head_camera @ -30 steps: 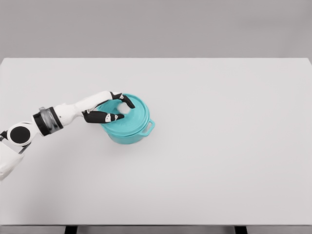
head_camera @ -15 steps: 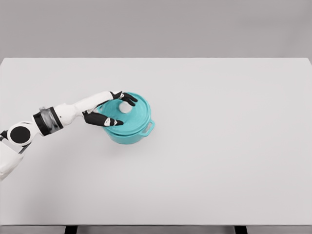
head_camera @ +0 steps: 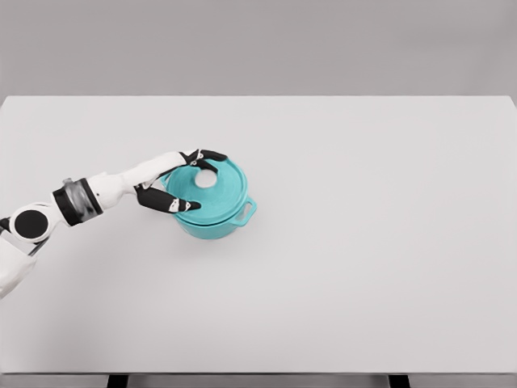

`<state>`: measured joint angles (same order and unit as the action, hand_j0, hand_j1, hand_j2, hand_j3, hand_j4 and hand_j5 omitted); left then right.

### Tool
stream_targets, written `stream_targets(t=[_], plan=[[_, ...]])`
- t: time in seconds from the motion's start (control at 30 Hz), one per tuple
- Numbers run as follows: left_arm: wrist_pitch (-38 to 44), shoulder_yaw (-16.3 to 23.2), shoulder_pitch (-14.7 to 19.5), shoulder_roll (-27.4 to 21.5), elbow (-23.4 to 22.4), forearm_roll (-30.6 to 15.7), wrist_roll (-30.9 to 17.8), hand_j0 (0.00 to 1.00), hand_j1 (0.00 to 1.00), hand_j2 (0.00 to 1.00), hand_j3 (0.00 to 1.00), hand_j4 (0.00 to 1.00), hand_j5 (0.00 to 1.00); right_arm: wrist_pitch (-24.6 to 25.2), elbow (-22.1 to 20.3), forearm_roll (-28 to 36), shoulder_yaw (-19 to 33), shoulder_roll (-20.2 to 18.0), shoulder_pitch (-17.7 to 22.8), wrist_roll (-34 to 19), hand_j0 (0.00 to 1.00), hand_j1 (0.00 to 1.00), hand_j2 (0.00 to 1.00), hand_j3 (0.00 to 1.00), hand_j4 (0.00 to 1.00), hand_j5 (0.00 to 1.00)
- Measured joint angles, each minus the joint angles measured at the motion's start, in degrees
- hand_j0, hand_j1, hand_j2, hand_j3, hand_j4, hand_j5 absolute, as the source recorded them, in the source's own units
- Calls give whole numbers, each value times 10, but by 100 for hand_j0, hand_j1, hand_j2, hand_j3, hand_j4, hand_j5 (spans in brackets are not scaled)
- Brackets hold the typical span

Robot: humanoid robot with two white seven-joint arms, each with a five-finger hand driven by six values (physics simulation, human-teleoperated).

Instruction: Cover the pot with left arm

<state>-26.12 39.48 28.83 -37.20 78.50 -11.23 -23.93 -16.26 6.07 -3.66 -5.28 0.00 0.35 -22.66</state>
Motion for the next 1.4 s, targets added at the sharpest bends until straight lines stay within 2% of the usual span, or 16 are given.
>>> stream_targets(t=[0.57, 1.03, 1.3, 1.4], plan=[[-2, -3, 3, -3, 3, 6, 0, 100, 100, 100, 100, 100, 100, 0, 0, 0, 0, 0, 0, 0, 100, 100, 100, 100, 100, 100], [-6, -7, 9, -3, 3, -7, -4, 100, 100, 100, 100, 100, 100, 0, 0, 0, 0, 0, 0, 0, 100, 100, 100, 100, 100, 100], [-7, -8, 11, -2, 4, -31, -11, 100, 100, 100, 100, 100, 100, 0, 0, 0, 0, 0, 0, 0, 100, 100, 100, 100, 100, 100], [-8, -15, 6, -7, 23, -49, -21, 100, 100, 100, 100, 100, 100, 0, 0, 0, 0, 0, 0, 0, 100, 100, 100, 100, 100, 100]])
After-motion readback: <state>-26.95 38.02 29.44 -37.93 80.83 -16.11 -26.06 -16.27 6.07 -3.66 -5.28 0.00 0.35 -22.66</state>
